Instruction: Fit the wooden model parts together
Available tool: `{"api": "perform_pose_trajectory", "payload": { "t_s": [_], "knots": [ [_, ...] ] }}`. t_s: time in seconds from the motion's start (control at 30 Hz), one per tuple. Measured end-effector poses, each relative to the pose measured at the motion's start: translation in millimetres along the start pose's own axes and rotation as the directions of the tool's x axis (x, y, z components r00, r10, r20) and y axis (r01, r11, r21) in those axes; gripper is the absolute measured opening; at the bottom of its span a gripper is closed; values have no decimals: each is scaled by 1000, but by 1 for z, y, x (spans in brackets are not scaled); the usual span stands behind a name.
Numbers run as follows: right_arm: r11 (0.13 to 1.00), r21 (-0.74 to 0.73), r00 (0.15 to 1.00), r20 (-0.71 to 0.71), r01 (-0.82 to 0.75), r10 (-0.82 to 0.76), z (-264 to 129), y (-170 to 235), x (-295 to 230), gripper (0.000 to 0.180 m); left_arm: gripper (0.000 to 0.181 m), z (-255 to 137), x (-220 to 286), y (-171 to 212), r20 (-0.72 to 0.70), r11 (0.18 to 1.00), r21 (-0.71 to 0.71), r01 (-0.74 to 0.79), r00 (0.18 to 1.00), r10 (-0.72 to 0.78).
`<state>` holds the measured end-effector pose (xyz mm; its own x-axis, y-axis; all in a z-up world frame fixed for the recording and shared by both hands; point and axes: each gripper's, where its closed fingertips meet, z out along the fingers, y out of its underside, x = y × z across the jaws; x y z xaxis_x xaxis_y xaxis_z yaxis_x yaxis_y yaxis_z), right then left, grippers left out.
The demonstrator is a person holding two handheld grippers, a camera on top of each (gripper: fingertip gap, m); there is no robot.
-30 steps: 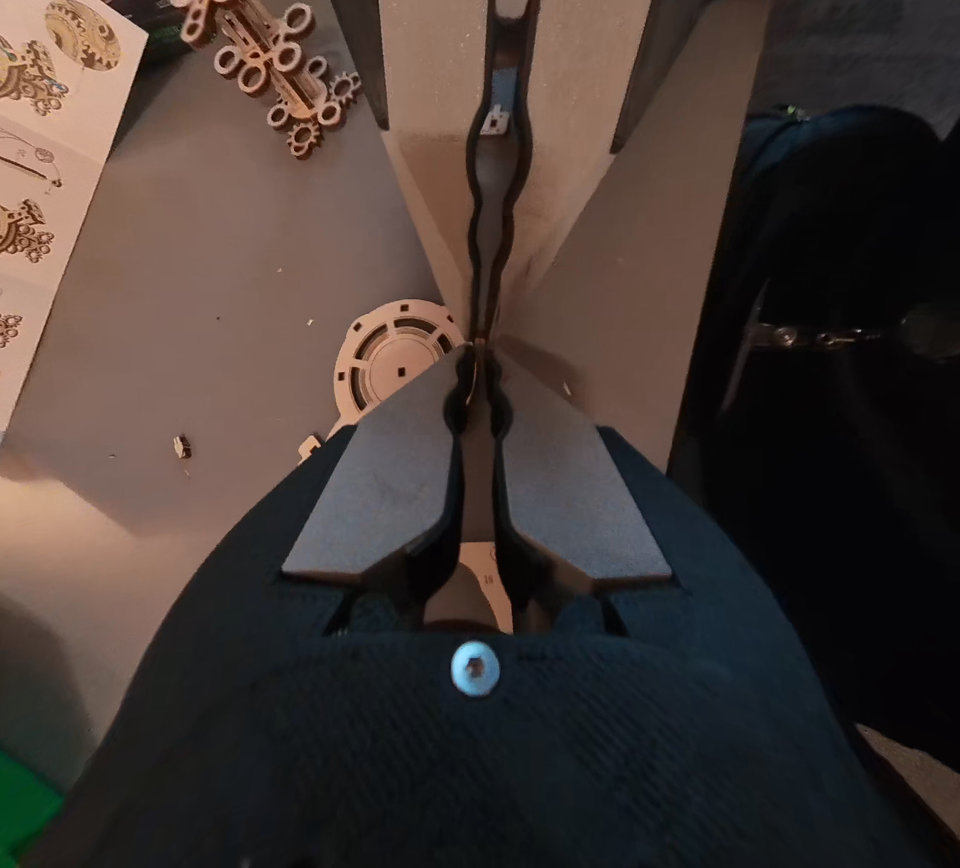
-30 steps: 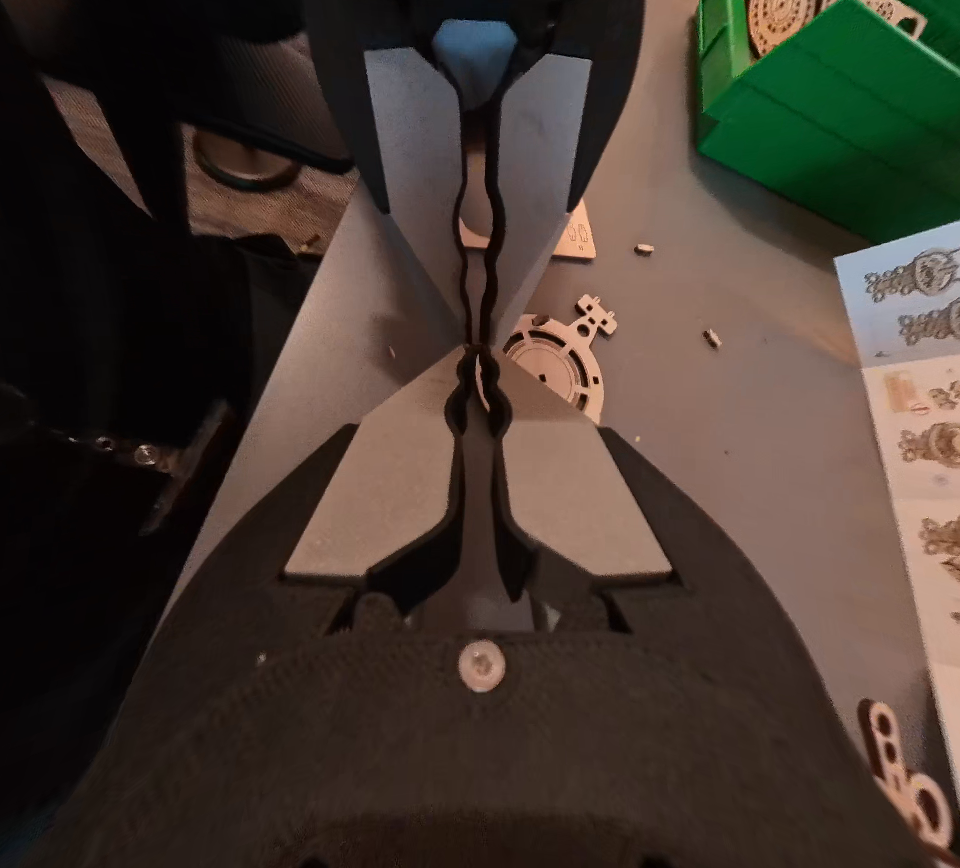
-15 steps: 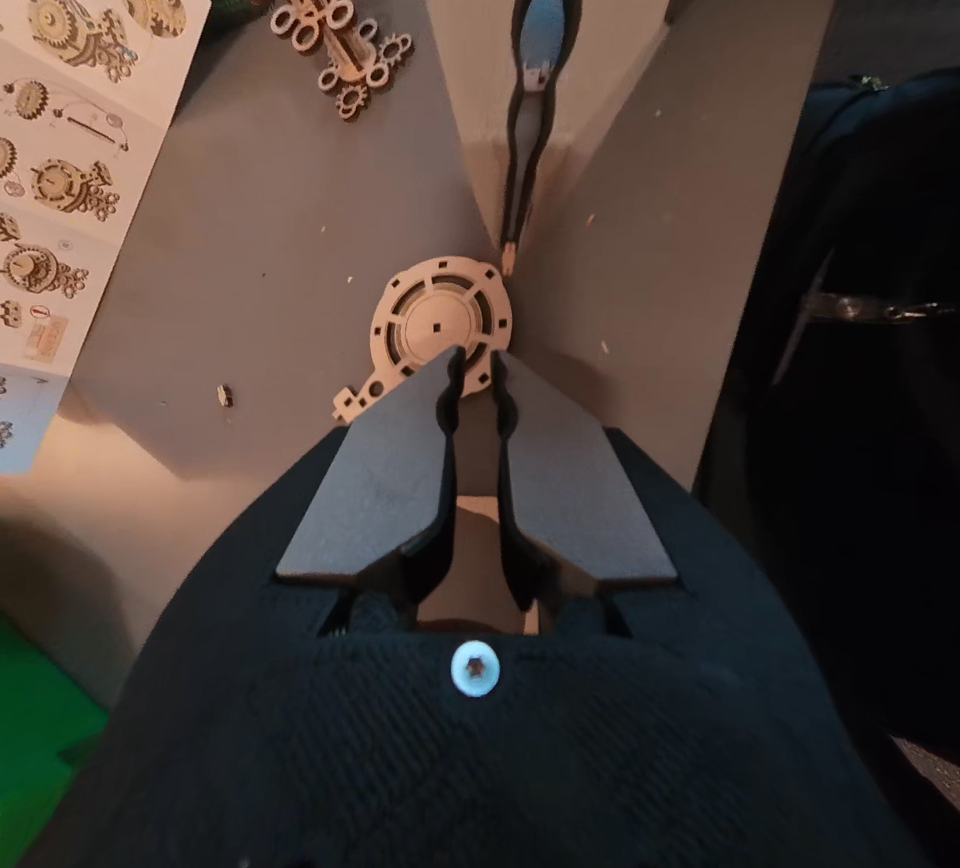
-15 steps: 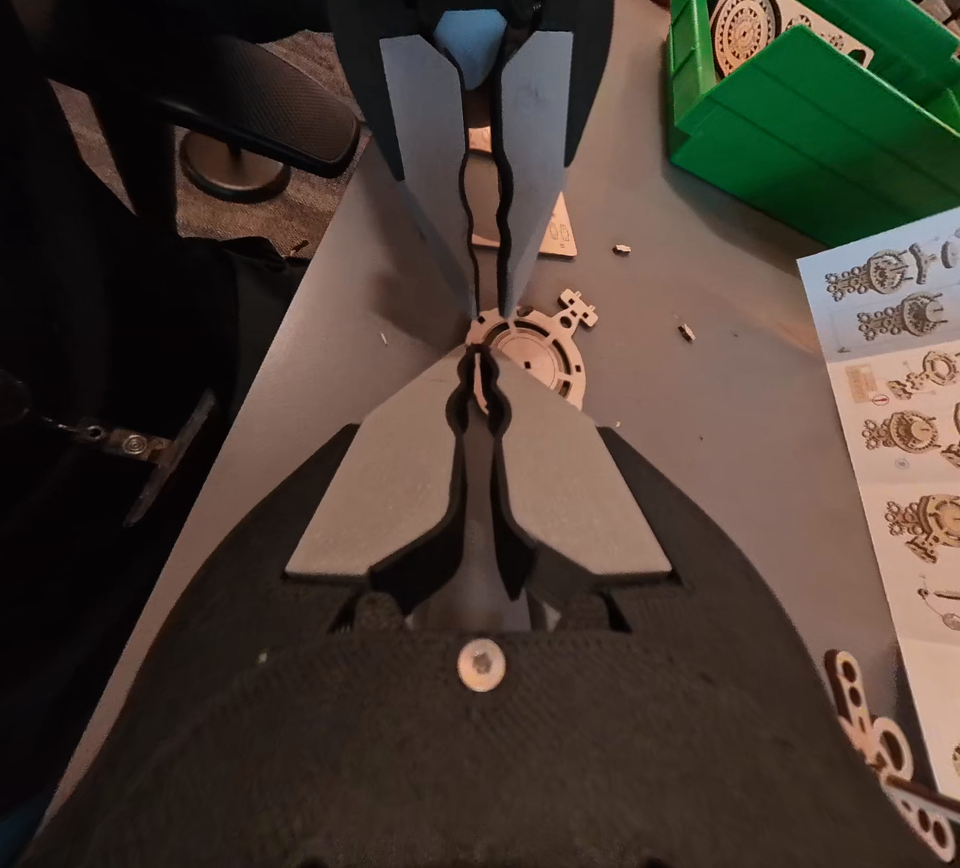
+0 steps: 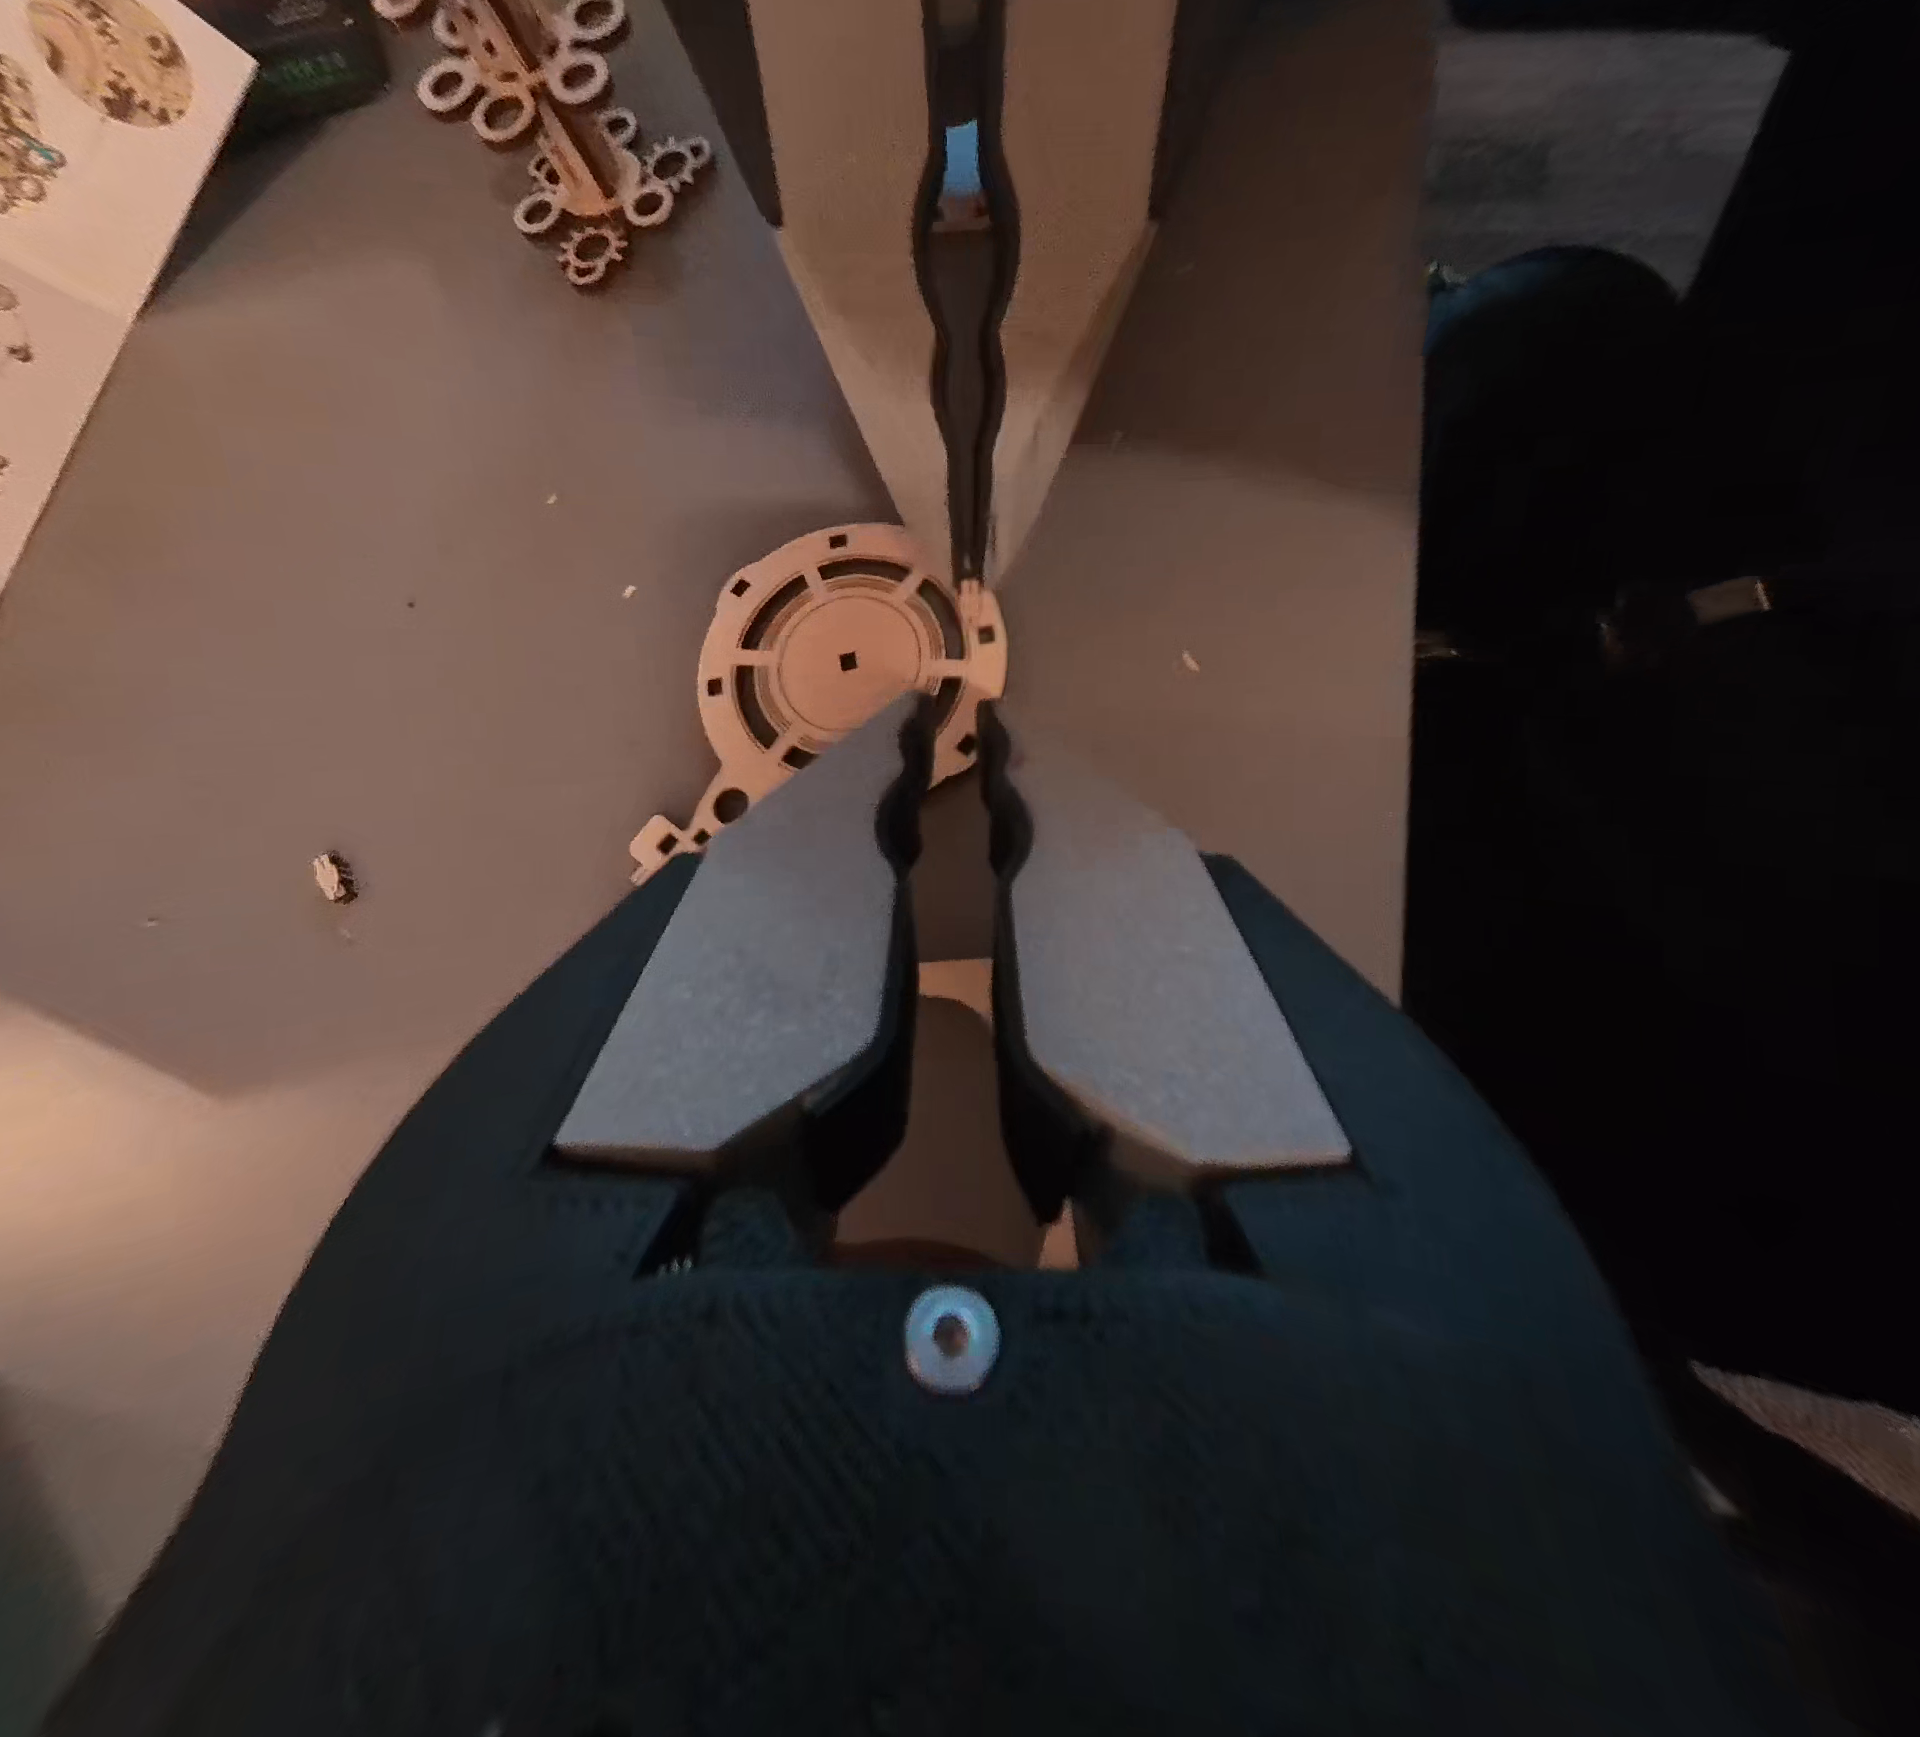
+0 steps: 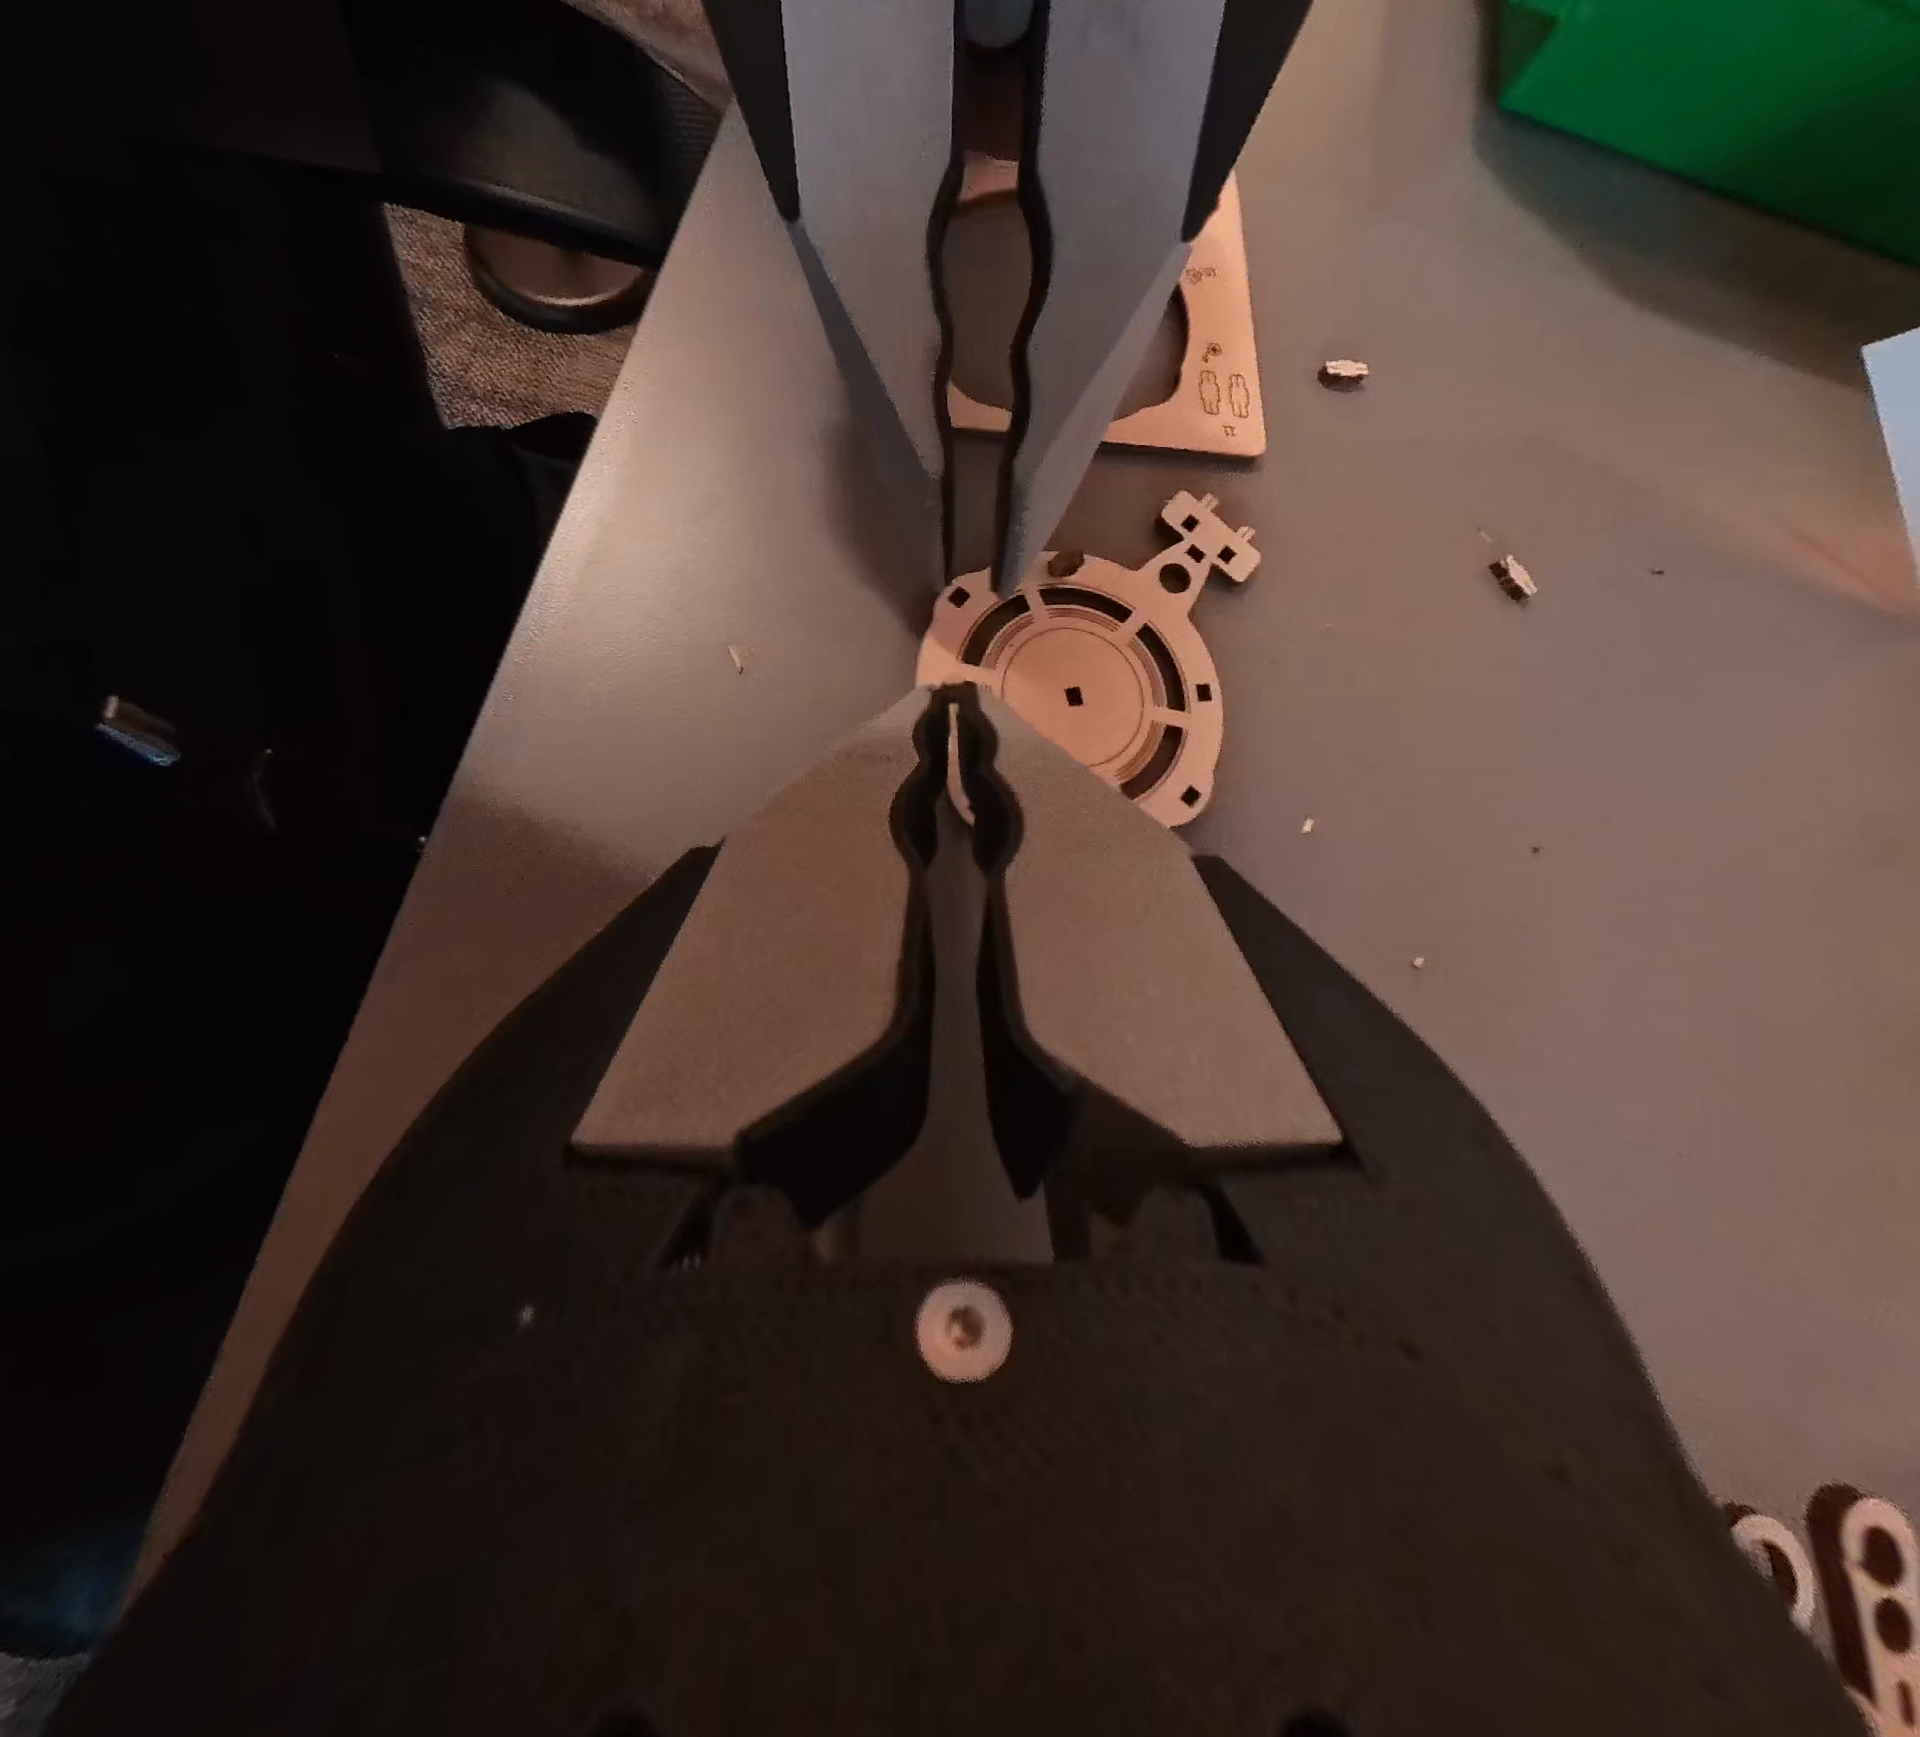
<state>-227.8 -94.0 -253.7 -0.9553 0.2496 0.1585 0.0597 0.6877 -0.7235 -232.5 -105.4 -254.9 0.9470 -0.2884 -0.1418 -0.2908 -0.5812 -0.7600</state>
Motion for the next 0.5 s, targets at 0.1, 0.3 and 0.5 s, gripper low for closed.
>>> {"api": "perform_pose_trajectory", "payload": {
  "t_s": [0.1, 0.3, 0.5],
  "knots": [
    [1000, -24, 999, 35, -20, 21, 2, 6, -1, 0, 3, 7, 3, 8, -39, 998, -63, 2, 999, -4],
    [998, -49, 996, 74, -46, 49, -1, 5, 1, 0, 3, 7, 3, 6, -69, 998, -56, 21, 997, -25],
    [994, -102, 995, 87, -45, 54, 0, 7, 2, 0, 4, 6, 1, -1, -99, 998, -19, 52, 994, -54]
  ]
}}
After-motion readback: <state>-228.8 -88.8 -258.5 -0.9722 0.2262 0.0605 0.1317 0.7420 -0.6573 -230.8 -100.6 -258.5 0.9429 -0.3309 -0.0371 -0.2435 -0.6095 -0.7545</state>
